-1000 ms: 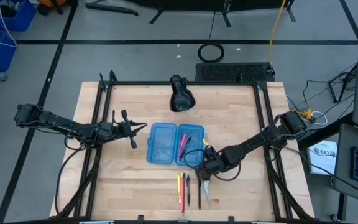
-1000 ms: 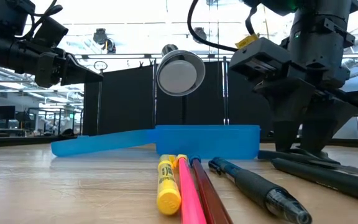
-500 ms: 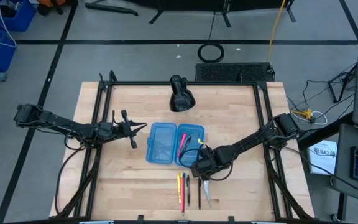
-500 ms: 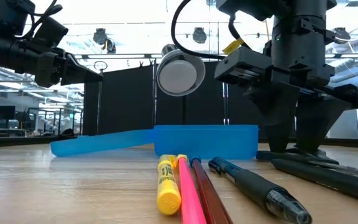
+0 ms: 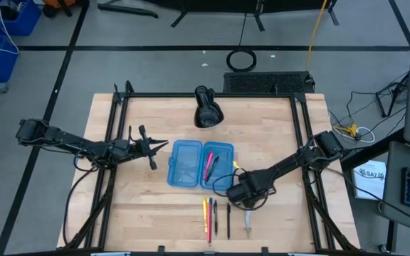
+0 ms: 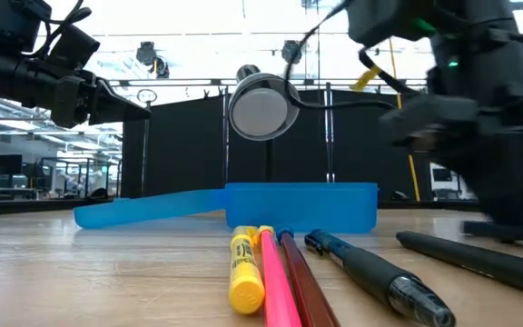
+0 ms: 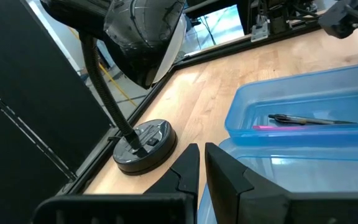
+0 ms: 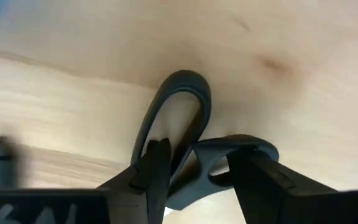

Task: Pick & place school supplies into a supply box
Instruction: Put the black scissors into the blue supply box

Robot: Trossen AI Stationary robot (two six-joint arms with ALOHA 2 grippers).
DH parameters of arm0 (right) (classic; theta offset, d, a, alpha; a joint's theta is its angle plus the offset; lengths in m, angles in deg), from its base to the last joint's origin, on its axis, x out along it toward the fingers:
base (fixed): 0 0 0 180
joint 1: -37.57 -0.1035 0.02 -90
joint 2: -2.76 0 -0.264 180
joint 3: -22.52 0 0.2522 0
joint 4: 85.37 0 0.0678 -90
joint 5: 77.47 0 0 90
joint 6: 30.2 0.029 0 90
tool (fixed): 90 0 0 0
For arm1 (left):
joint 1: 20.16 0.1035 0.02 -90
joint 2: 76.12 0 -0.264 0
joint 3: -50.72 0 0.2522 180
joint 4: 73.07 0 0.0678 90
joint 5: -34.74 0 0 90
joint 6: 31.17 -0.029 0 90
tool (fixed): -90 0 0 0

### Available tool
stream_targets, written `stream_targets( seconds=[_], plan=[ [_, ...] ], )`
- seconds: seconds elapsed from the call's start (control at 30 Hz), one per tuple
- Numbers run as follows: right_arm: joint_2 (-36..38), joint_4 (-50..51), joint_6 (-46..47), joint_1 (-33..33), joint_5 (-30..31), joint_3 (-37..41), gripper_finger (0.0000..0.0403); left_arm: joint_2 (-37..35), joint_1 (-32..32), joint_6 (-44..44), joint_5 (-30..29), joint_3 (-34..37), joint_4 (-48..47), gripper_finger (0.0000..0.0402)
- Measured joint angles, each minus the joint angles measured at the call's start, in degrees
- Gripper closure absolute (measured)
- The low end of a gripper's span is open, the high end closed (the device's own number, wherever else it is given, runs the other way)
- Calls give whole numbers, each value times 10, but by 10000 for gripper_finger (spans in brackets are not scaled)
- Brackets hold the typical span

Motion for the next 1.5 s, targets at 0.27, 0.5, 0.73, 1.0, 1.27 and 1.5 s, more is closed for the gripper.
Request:
stream_targets(
  seconds=[0.27,0.5,0.73,1.0,1.27,1.5],
  plan=[
    [-1,67,15,-6,-26,3,270,0,0,9,0,0,-6,369],
    [0,20,-9,-8,18,3,290,0,0,23,0,0,-11,369],
    [1,-2,-29,-24,81,9,301,0,0,23,0,0,-13,369],
    [6,-32,-14,-32,75,31,334,0,0,23,0,0,-9,369],
    [21,-24,-30,-33,77,28,345,0,0,22,1,0,-8,369],
    [73,-28,-23,-33,109,28,354,0,0,19,9,0,-8,369]
  ],
)
